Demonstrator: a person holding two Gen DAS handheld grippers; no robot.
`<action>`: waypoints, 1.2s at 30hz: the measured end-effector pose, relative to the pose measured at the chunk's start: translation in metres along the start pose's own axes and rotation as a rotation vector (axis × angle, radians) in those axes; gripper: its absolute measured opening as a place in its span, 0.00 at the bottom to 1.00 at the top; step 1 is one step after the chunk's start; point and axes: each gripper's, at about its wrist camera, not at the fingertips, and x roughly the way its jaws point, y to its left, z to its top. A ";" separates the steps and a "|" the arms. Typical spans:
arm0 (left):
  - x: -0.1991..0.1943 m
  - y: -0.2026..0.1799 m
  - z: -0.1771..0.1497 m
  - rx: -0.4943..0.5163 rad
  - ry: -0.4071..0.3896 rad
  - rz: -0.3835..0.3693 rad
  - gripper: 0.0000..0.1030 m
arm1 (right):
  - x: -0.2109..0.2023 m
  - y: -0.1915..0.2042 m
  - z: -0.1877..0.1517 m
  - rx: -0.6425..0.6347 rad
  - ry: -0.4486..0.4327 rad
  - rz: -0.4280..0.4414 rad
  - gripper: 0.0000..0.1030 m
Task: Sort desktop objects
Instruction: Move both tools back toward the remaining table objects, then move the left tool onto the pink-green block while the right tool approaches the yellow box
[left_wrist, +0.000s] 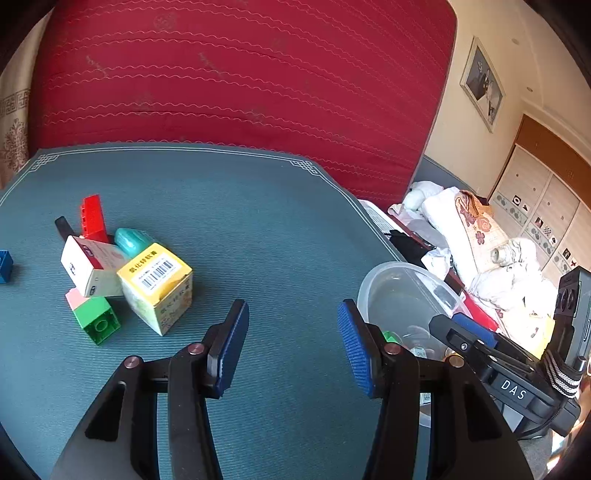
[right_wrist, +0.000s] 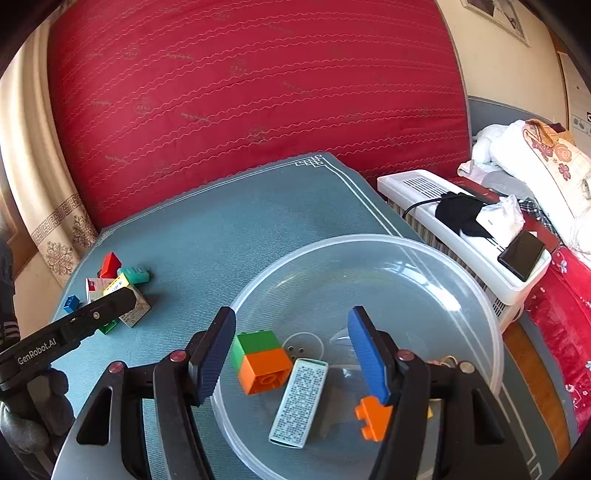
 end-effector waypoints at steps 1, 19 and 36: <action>-0.003 0.005 0.000 -0.007 -0.005 0.007 0.53 | 0.001 0.004 -0.001 -0.006 0.001 0.008 0.66; -0.033 0.093 -0.011 -0.141 -0.030 0.152 0.53 | 0.028 0.080 -0.026 -0.115 0.087 0.129 0.68; -0.007 0.109 -0.002 0.033 0.043 0.248 0.53 | 0.054 0.119 -0.036 -0.168 0.149 0.197 0.70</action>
